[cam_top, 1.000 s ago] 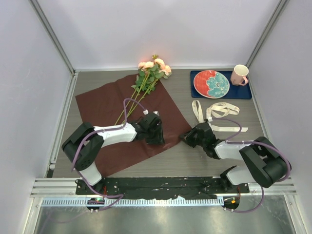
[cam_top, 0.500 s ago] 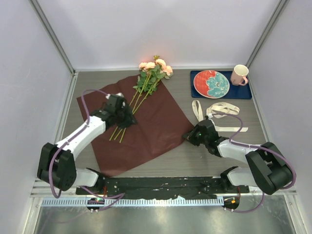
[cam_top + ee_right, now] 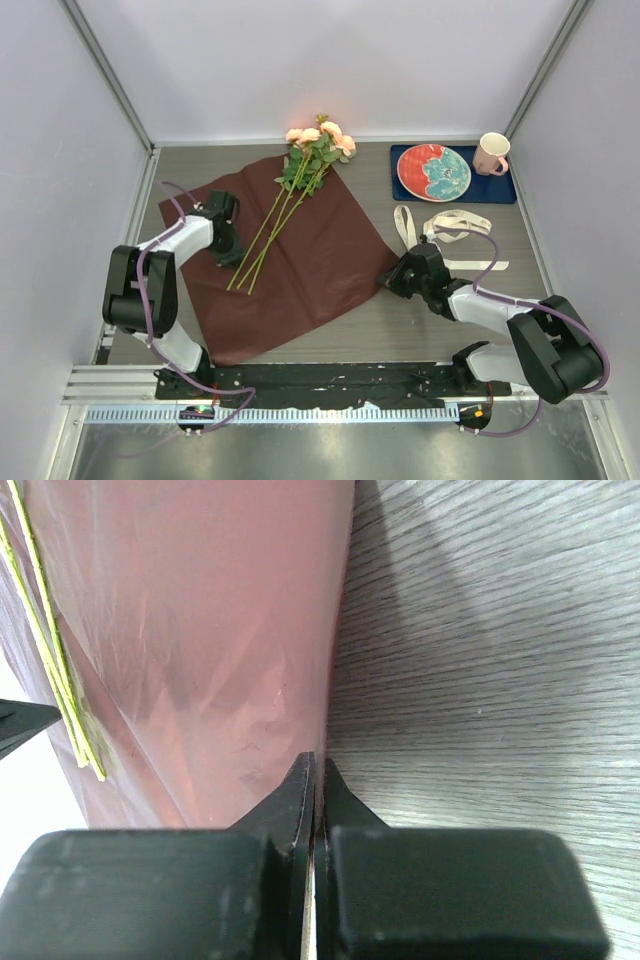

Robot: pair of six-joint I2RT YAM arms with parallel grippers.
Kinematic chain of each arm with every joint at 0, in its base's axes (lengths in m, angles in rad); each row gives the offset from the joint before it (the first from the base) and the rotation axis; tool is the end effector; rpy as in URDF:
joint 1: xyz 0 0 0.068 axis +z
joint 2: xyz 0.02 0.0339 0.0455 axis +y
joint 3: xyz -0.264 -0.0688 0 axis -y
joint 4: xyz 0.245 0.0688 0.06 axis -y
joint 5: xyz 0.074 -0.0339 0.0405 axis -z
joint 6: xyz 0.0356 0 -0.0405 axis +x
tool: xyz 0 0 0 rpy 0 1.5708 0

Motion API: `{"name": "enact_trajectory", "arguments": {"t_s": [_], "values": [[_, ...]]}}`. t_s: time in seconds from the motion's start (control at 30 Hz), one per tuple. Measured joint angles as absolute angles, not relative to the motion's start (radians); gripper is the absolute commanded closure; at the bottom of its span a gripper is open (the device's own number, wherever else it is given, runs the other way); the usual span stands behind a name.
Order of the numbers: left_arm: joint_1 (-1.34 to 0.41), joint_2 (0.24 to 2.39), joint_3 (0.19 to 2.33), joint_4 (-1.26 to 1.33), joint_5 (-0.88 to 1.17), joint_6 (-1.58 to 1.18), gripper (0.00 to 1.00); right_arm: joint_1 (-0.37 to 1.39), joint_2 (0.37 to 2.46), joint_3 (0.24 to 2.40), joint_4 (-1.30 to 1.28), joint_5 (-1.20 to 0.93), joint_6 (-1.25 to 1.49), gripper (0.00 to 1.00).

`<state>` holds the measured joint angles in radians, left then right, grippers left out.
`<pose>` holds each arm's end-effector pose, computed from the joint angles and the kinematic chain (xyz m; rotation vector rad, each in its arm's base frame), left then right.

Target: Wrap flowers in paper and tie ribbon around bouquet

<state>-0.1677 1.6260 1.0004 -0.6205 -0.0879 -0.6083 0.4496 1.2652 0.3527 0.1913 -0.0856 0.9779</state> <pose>0.2995 -0.0475 0.1785 -0.6333 2.7353 -0.0597 0.1969 0.0984 0.1359 0.5899 2.3616 0.7995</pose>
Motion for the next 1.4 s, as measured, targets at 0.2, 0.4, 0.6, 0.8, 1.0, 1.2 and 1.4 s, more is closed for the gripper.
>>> {"name": "enact_trajectory", "arguments": {"t_s": [0.2,0.4,0.6,0.8,1.0,1.2,1.4], "values": [[-0.179,1.664,0.997,-0.612,-0.097,-0.604,0.92,0.450,1.265,0.354,0.191,-0.090,0.968,1.00],[-0.223,1.655,0.967,-0.580,-0.071,-0.620,0.92,0.450,1.271,0.360,0.192,-0.092,0.955,1.00],[-0.231,1.639,0.967,-0.595,-0.083,-0.619,0.75,0.450,1.276,0.418,0.105,-0.068,0.899,0.53],[-0.229,1.414,0.974,-0.696,-0.082,-0.620,0.49,0.533,1.192,0.540,-0.195,0.093,0.780,0.31],[-0.179,1.053,1.013,-0.803,-0.086,-0.637,0.43,1.049,1.075,0.642,-0.214,0.218,0.584,0.22],[-0.172,0.914,1.015,-0.880,-0.070,-0.690,0.43,1.304,1.226,0.529,0.175,0.175,0.171,0.25],[-0.172,0.851,0.994,-0.914,-0.039,-0.724,0.43,1.414,1.604,0.665,0.361,0.174,-0.146,0.33]]}}
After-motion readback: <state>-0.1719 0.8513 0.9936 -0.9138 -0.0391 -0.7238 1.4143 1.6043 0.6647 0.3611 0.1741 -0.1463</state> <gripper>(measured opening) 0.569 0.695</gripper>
